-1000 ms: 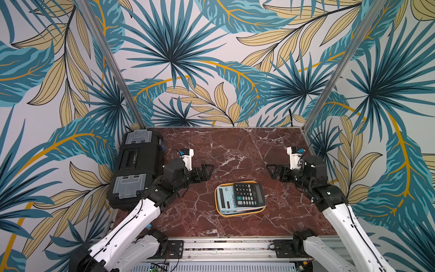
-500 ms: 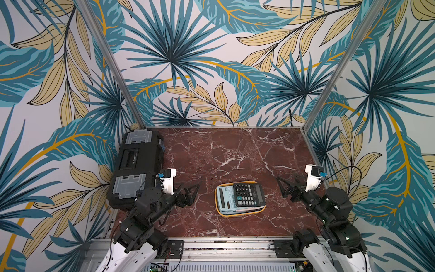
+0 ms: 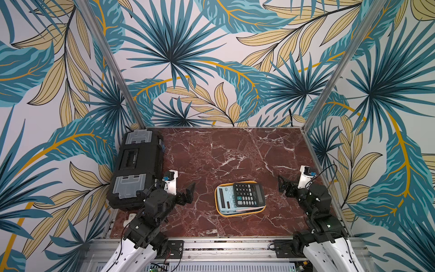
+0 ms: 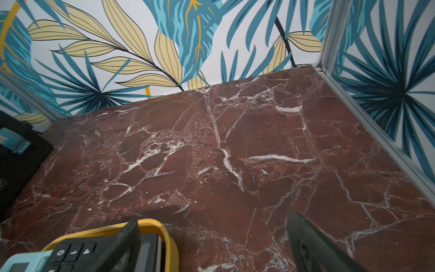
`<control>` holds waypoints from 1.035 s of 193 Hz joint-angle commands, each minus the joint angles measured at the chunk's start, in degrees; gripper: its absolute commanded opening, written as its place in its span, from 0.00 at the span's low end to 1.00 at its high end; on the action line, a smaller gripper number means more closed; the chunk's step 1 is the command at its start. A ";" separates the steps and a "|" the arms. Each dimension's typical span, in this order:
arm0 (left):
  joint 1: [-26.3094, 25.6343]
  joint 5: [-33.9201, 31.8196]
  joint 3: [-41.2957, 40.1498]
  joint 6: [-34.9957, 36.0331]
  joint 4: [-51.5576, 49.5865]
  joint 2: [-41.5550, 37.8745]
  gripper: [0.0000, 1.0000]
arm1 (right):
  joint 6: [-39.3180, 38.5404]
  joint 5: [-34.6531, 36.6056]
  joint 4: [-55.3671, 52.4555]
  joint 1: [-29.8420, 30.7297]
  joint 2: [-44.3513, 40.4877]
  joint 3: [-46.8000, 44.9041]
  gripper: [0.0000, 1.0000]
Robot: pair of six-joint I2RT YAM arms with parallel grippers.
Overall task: Put the calculator in the storage box
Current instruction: Reset both arms
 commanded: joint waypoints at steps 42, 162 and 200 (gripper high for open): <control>6.21 -7.03 -6.81 8.62 18.98 6.26 1.00 | -2.84 15.86 20.22 0.11 7.39 -8.89 1.00; 24.44 11.61 -3.48 13.46 36.75 37.28 1.00 | -5.69 22.22 53.42 -1.65 31.72 -14.95 0.99; 26.15 13.10 -2.15 13.86 43.76 44.61 1.00 | -8.01 21.89 60.25 -2.00 38.90 -13.26 0.99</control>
